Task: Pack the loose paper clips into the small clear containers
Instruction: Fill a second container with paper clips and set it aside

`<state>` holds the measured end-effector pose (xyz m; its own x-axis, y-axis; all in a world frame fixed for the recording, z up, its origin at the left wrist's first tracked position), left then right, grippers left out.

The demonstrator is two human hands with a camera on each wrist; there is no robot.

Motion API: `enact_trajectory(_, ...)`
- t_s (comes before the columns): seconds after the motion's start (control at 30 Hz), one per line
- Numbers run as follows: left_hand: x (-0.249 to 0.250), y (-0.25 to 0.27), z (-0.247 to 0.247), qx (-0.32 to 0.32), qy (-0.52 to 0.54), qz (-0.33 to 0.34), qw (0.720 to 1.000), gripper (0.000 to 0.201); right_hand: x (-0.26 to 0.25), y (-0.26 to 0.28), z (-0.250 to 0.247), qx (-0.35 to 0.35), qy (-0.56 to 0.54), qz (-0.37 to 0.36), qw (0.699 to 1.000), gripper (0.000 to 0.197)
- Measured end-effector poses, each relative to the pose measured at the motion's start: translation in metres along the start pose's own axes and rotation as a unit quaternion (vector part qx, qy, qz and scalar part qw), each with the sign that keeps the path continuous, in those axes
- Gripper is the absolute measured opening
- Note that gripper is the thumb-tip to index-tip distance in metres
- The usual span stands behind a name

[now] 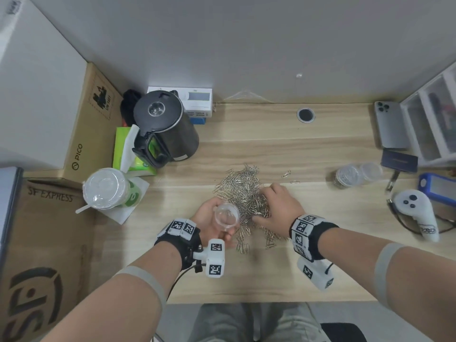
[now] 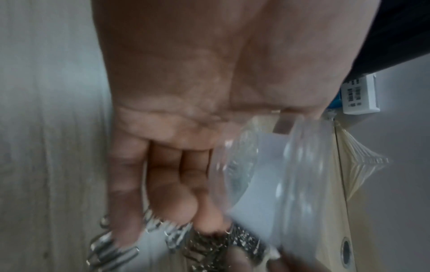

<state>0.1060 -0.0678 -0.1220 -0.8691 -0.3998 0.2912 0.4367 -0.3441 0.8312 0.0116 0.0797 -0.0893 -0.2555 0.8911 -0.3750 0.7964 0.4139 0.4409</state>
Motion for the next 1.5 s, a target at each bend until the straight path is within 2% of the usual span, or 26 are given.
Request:
enact_trajectory(0.07, -0.005, 0.006, 0.001, -0.032, -0.042, -0.030, 0.998, 0.034, 0.001, 0.004, 0.001, -0.042, -0.047, -0.002, 0.998, 0.025)
enact_trajectory(0.1, -0.010, 0.009, 0.002, -0.045, -0.060, -0.053, 0.996, 0.034, 0.004, 0.006, 0.008, -0.093, -0.098, 0.016, 0.991, 0.011)
enact_trajectory(0.13, -0.017, 0.012, 0.003, -0.055, -0.075, -0.079, 0.993, 0.035, 0.008, 0.010, 0.019, -0.166, -0.157, 0.053, 0.972, 0.011)
enact_trajectory(0.17, -0.023, 0.014, 0.004, -0.060, -0.086, -0.102, 0.989, 0.037, 0.009, 0.017, 0.033, -0.244, -0.216, 0.090, 0.941, 0.017)
enact_trajectory(0.23, -0.035, 0.014, 0.005, -0.055, -0.100, -0.137, 0.984, 0.042, 0.008, 0.034, 0.052, -0.369, -0.260, 0.154, 0.879, 0.023)
enact_trajectory(0.37, -0.051, 0.006, 0.004, -0.024, -0.129, -0.189, 0.973, 0.052, 0.009, 0.044, 0.075, -0.454, -0.263, 0.211, 0.825, 0.025)
enact_trajectory(0.43, -0.054, 0.002, 0.009, -0.035, -0.141, -0.199, 0.969, 0.054, 0.004, 0.050, 0.088, -0.496, -0.269, 0.227, 0.794, 0.026)
enact_trajectory(0.47, -0.055, 0.000, 0.011, -0.041, -0.143, -0.201, 0.968, 0.055, 0.002, 0.052, 0.090, -0.505, -0.262, 0.230, 0.790, 0.027)
enact_trajectory(0.63, -0.053, -0.014, 0.012, -0.035, -0.143, -0.184, 0.972, 0.058, -0.007, 0.047, 0.095, -0.472, -0.265, 0.222, 0.811, 0.030)
enact_trajectory(0.77, -0.028, -0.017, 0.016, -0.007, -0.097, -0.112, 0.989, 0.054, -0.003, 0.021, 0.073, -0.377, -0.287, 0.190, 0.860, 0.019)
enact_trajectory(0.87, -0.005, -0.018, 0.013, 0.032, -0.088, -0.060, 0.994, 0.061, 0.000, 0.008, 0.050, -0.336, -0.334, 0.181, 0.862, 0.007)
enact_trajectory(0.97, 0.007, -0.011, 0.012, 0.033, -0.077, -0.058, 0.995, 0.060, 0.017, -0.004, 0.019, -0.256, -0.359, 0.187, 0.878, 0.017)
enact_trajectory(1.03, 0.010, -0.006, 0.009, 0.034, -0.079, -0.072, 0.994, 0.059, 0.037, -0.007, 0.002, -0.232, -0.344, 0.208, 0.886, 0.018)
enact_trajectory(1.07, 0.011, -0.003, 0.006, 0.034, -0.082, -0.077, 0.993, 0.058, 0.045, -0.006, -0.004, -0.242, -0.328, 0.222, 0.886, 0.020)
enact_trajectory(1.17, 0.008, 0.001, -0.007, 0.020, -0.097, -0.110, 0.989, 0.050, 0.067, 0.004, -0.005, -0.335, -0.228, 0.224, 0.886, 0.022)
enact_trajectory(1.23, 0.003, 0.002, -0.013, 0.004, -0.094, -0.131, 0.987, 0.044, 0.080, 0.008, -0.004, -0.336, -0.137, 0.218, 0.906, 0.016)
enact_trajectory(1.3, -0.005, 0.002, -0.011, -0.025, -0.087, -0.149, 0.985, 0.039, 0.085, 0.009, 0.006, -0.334, -0.103, 0.218, 0.911, 0.017)
enact_trajectory(1.4, -0.009, -0.003, -0.009, -0.024, -0.108, -0.142, 0.984, 0.039, 0.071, 0.005, 0.018, -0.339, -0.118, 0.220, 0.907, 0.012)
enact_trajectory(1.5, -0.001, -0.014, -0.005, 0.017, -0.136, -0.099, 0.986, 0.052, 0.045, 0.001, 0.027, -0.371, -0.215, 0.227, 0.874, 0.016)
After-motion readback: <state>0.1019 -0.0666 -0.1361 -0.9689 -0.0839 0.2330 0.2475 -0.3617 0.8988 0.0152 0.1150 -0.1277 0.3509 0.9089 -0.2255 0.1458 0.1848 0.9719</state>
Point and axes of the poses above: each hand's wrist, its own y-axis away from the middle knuckle, its own z-axis out of the palm, x = y × z, the point moved 8 cm from there along -y, towards the middle knuckle, and after that the axes turned 3 degrees about z, right-handed, at the moved point
